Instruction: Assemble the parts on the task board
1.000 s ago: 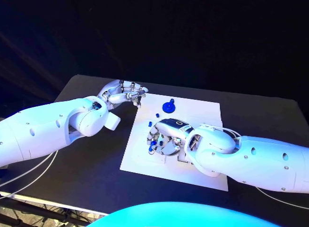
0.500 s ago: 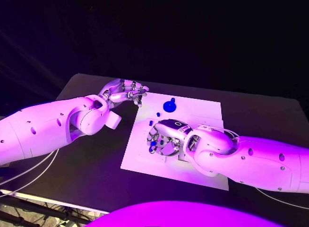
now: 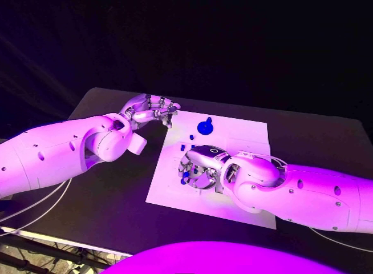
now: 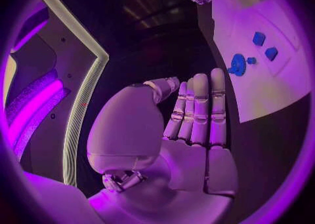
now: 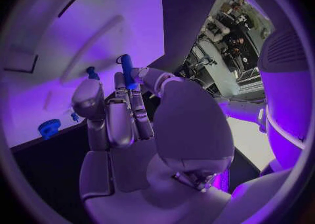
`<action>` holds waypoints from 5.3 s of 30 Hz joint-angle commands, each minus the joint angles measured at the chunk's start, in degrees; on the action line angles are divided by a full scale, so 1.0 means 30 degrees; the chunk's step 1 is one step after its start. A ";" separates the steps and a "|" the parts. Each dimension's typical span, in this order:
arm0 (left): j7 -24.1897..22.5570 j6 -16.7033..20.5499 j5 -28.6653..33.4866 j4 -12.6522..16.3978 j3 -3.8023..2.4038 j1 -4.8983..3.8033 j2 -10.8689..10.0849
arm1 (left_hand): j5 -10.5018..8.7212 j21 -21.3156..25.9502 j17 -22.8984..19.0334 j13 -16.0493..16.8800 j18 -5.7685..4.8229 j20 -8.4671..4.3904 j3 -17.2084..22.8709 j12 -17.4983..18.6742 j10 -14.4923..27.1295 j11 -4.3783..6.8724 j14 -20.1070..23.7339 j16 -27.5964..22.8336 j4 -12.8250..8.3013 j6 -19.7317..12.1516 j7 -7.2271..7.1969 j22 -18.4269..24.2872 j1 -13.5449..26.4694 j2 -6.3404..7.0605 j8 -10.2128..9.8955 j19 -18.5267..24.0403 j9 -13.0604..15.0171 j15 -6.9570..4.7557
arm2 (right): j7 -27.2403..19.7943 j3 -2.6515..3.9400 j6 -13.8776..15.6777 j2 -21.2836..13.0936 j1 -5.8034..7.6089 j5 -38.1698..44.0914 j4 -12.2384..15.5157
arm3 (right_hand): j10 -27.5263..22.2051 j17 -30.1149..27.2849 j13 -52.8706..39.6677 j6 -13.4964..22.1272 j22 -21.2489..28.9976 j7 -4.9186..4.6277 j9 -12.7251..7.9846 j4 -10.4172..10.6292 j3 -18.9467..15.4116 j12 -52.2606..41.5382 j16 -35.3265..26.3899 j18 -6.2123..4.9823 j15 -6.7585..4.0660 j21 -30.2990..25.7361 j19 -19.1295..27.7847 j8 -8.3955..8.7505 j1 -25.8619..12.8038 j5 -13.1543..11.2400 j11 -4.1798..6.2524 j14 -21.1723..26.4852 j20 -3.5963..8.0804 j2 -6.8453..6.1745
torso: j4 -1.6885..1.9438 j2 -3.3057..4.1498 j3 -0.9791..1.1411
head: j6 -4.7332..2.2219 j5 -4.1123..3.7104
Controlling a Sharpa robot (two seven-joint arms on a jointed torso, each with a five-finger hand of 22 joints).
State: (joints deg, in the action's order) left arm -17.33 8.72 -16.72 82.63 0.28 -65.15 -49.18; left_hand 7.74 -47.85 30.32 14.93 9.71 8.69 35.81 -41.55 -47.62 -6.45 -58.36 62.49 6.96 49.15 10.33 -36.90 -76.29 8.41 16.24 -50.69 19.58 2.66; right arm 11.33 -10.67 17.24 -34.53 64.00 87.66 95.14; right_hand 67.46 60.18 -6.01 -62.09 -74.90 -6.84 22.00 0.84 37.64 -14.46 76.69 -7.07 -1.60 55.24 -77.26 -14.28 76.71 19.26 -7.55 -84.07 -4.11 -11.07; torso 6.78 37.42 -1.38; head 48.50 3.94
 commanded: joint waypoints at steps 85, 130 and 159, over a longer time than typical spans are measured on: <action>0.0129 -0.0538 0.0031 -0.0203 0.0004 0.0463 -0.0081 | 0.0022 0.0218 -0.0036 -0.0094 0.0260 -0.0001 -0.0057 0.0091 -0.0126 -0.0071 -0.0109 -0.0162 0.0394 -0.0206 0.0024 0.0143 0.0182 -0.0135 -0.0137 -0.0172 -0.0069 0.0090 | 0.0936 -0.0115 0.2576 -0.9333 0.1894 -0.9857 0.3554 | 0.2741 0.3064 -1.8468 0.3081 -0.2102 -0.0145 0.0873 0.5255 -0.9701 -2.1407 0.2165 0.0556 -0.0021 0.0873 -0.1299 -0.0946 -0.0198 0.0040 0.1668 -0.0787 -0.0077 0.0126 | -0.0435 -0.0568 0.0078 | -0.0693 -0.4031; -0.0101 -0.0871 0.0150 -0.0384 0.0003 0.0689 -0.0033 | 0.0028 0.0267 -0.0032 -0.0107 0.0267 -0.0001 -0.0063 0.0084 -0.0115 -0.0049 -0.0093 -0.0169 0.0355 -0.0162 -0.0002 0.0179 0.0098 -0.0094 -0.0114 -0.0186 -0.0067 0.0073 | 0.5764 -0.0346 -0.0923 -0.8926 -0.0261 -0.3418 0.3608 | 0.5645 0.8174 -2.5021 0.2337 -0.3309 0.0549 0.2162 0.5387 -1.4647 -2.3791 0.3959 0.1062 -0.0376 0.4062 -0.2289 -0.3592 -0.3426 0.0195 0.2195 -0.1614 0.0218 0.1286 | -0.0762 -0.0664 0.0075 | 0.0065 -0.4588; 0.0251 -0.1113 0.0079 -0.0363 0.0003 0.0687 -0.0144 | 0.0024 0.0296 -0.0029 -0.0116 0.0265 0.0002 -0.0077 0.0082 -0.0110 -0.0058 -0.0083 -0.0172 0.0402 -0.0135 0.0002 0.0199 0.0118 -0.0111 -0.0101 -0.0193 -0.0067 0.0078 | 0.6863 -0.0343 0.0397 -0.7619 -0.1099 -0.3506 0.2639 | 0.5708 0.8392 -2.5172 0.2061 -0.3410 0.0974 0.2707 0.5280 -1.4445 -2.3567 0.3984 0.1133 -0.0708 0.4464 -0.2409 -0.4845 -0.2564 0.0138 0.2580 -0.1657 0.0522 0.2065 | -0.0740 -0.0691 0.0041 | 0.0247 -0.4609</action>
State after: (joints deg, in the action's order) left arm -16.46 6.30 -16.63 81.38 0.33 -63.06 -49.62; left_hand 7.74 -47.20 30.29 14.64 9.71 8.69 35.50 -41.55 -47.83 -6.66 -58.56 62.26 7.91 48.95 10.53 -36.39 -76.06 8.18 16.05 -50.68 19.43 2.87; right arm 30.33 -11.43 16.14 -57.36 61.06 78.19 103.47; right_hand 83.90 74.91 -74.92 -55.69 -74.92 -4.25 30.24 16.68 -6.10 -85.29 88.37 -4.80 -3.32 68.35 -84.01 -28.63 67.91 19.82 -0.28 -84.05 -2.87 -5.42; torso 4.56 35.37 -1.24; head 49.25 -9.93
